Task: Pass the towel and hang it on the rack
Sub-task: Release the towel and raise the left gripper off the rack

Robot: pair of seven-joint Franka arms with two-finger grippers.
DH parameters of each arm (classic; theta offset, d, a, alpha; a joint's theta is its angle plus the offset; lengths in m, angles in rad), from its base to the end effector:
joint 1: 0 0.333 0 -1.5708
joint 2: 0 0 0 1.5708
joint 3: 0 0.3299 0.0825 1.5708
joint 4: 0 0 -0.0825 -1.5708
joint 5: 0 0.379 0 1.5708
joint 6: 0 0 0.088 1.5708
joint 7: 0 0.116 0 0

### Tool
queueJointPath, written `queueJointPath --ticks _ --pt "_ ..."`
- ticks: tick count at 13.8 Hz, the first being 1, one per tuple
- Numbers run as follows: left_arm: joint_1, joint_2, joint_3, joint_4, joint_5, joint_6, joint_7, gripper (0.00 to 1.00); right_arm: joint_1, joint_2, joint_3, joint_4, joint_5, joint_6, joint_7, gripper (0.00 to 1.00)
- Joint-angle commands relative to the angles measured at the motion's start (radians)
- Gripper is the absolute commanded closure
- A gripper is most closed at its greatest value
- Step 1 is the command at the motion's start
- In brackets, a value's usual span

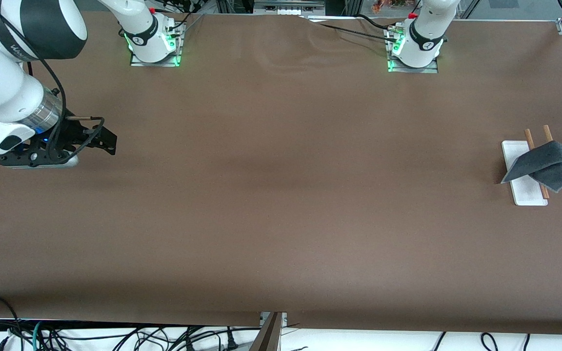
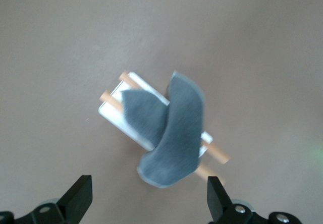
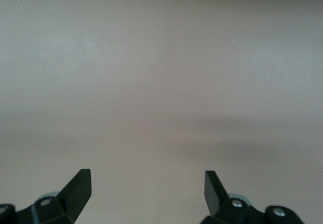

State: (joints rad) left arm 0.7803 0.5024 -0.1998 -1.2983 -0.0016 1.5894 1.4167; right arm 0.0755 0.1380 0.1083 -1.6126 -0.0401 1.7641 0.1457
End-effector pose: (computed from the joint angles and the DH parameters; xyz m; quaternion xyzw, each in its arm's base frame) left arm 0.5530 0.3955 0.4497 0.9110 -0.3968 -0.0127 0.1114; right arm 0.5954 0.1029 0.5475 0.9997 0.0222 0.0091 0.0109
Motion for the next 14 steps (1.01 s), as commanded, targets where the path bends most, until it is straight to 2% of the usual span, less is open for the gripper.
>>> queueJointPath --ticks 1,7,8,10,13,14 --pt "-0.100 -0.060 0.008 -0.018 0.018 -0.078 -0.218 0.00 0.001 0.009 0.002 0.025 -0.006 -0.020 -0.002 0.01" --pt "-0.389 -0.125 0.016 -0.027 0.008 -0.135 -0.689 0.00 0.001 0.009 0.002 0.025 -0.004 -0.020 -0.002 0.01" --pt "-0.464 -0.163 0.023 -0.059 0.015 -0.129 -0.776 0.00 0.001 0.009 0.002 0.025 -0.004 -0.023 -0.002 0.01" --pt "-0.550 -0.238 0.023 -0.110 0.017 -0.129 -1.004 0.00 0.001 0.005 0.007 0.017 0.000 -0.051 0.005 0.01" --pt "-0.648 -0.378 0.033 -0.286 0.011 -0.031 -1.218 0.00 0.001 -0.008 0.016 0.010 0.008 -0.060 0.008 0.01" --pt "-0.686 -0.427 0.057 -0.347 0.008 0.016 -1.270 0.00 0.001 -0.008 0.014 0.016 0.020 -0.060 0.011 0.01"
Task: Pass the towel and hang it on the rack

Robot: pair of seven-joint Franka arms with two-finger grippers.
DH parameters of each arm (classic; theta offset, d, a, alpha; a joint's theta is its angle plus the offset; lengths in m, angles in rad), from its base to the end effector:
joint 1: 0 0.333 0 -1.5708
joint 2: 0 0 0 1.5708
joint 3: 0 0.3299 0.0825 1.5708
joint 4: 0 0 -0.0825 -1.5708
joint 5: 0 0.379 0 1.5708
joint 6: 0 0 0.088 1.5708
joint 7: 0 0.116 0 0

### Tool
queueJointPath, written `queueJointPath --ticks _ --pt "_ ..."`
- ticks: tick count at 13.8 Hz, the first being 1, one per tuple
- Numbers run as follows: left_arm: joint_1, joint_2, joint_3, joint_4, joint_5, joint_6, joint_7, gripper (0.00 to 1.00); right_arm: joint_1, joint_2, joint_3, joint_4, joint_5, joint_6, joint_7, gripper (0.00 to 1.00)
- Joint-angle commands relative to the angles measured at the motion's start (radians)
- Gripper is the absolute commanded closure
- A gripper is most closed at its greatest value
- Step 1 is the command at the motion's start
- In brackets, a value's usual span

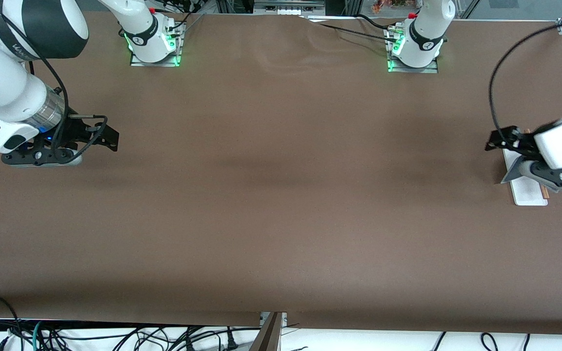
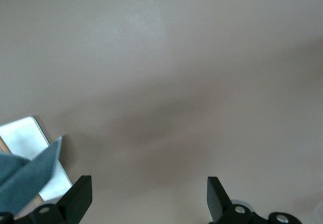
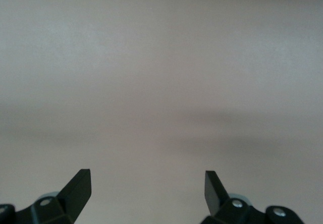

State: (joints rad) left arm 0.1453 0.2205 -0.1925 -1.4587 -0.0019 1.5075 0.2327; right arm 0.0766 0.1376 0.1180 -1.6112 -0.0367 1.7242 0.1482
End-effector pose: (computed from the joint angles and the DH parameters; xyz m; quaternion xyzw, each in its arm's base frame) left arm 0.6042 -0.0169 0.5508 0.9866 -0.1384 -0.0813 0.0296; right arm 0.5897 0.1083 0.5450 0.9995 0.0258 -0.0099 0.0119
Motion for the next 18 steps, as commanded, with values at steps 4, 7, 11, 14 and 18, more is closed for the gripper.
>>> queueJointPath --ticks 4,7,11,14,18 --pt "-0.154 -0.220 0.100 -0.284 0.005 0.223 -0.202 0.00 -0.014 0.004 -0.029 0.068 0.029 -0.072 -0.007 0.01" --pt "-0.207 -0.227 0.179 -0.298 0.003 0.273 -0.204 0.00 -0.014 0.005 -0.038 0.079 0.018 -0.080 -0.001 0.01" --pt "-0.210 -0.236 0.177 -0.301 0.005 0.267 -0.228 0.00 -0.014 0.002 -0.040 0.077 0.020 -0.083 0.008 0.01" --pt "-0.210 -0.242 0.177 -0.315 0.005 0.269 -0.233 0.00 -0.015 0.002 -0.041 0.076 0.021 -0.086 0.010 0.01" --pt "-0.213 -0.260 0.177 -0.331 0.005 0.269 -0.270 0.00 -0.014 -0.001 -0.040 0.077 0.020 -0.121 0.002 0.00"
